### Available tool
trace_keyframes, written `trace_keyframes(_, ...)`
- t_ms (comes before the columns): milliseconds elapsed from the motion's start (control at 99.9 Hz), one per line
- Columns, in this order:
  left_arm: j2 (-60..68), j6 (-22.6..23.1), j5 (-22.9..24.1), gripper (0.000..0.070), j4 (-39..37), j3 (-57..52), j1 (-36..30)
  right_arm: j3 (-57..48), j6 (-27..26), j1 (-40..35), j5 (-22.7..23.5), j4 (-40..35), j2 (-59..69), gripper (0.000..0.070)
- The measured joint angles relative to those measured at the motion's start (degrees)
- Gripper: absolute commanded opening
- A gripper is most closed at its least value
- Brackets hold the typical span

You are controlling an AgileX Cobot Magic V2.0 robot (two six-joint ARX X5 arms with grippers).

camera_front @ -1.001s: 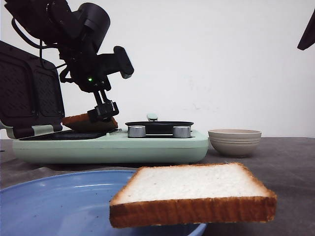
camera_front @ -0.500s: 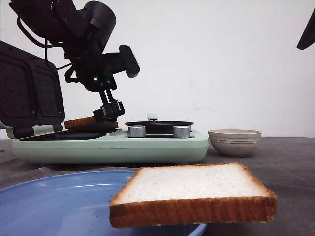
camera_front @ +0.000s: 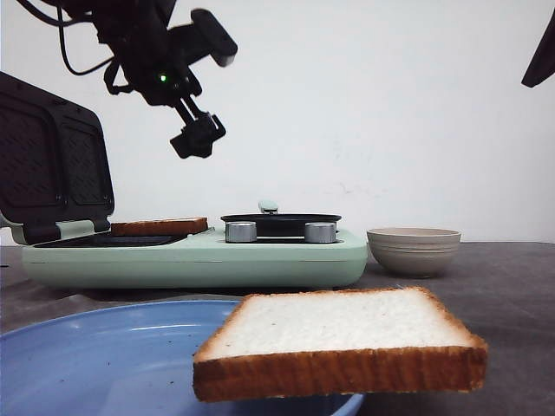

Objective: Make breakfast with bread and shrimp
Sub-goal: 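Open the left gripper and raise it away from the press, then grasp the remaining bread slice on the blue plate with the right gripper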

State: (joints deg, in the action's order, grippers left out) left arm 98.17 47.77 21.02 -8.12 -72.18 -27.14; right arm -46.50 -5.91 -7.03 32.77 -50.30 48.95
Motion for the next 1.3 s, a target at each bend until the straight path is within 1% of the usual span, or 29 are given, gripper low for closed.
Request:
trace_keyframes(60,-0.3,-1.5,0.0,0.0700,0.3,0.0,0.0,0.0,0.0,0.0,0.0,0.0,0.0,0.0382)
trace_keyframes(140,-1.2,-4.9,0.0,0.0700,0.7,0.0,0.1,0.0,0.0,0.0,0.0,0.0,0.0,0.0382)
trace_keyframes(320,-6.6,-15.5,-0.5,0.0700,4.6,0.0,1.4,0.0,0.0,0.0,0.0,-0.2,0.0,0.0382)
trace_keyframes(520,-14.8,-27.3,-3.7,0.0700,12.1,0.0,4.5,0.0,0.0,0.0,0.0,-0.5,0.0,0.0382)
trace_keyframes(750,-26.3,-38.8,-10.1,0.0700,23.5,0.0,9.7,0.0,-0.1,0.0,0.0,-0.4,0.0,0.0382)
trace_keyframes(850,-30.5,-41.2,-13.2,0.0700,27.9,0.0,12.2,0.0,-0.1,0.0,0.0,-0.3,0.0,0.0382)
trace_keyframes(961,-34.3,-42.0,-14.3,0.0700,32.9,0.0,14.5,0.0,-0.5,0.0,0.0,0.0,0.0,0.0382)
trace_keyframes(1081,-37.9,-43.4,-16.8,0.0700,38.6,0.0,17.6,0.0,-1.5,0.0,0.0,0.1,0.0,0.0382)
trace_keyframes(1171,-40.7,-44.3,-20.0,0.0700,39.4,1.0,20.3,0.0,-1.9,0.0,0.0,0.1,0.0,0.0382)
trace_keyframes(1301,-45.4,-45.2,-22.6,0.0700,39.9,4.0,23.1,0.0,-2.4,0.0,0.0,0.1,0.0,0.0382)
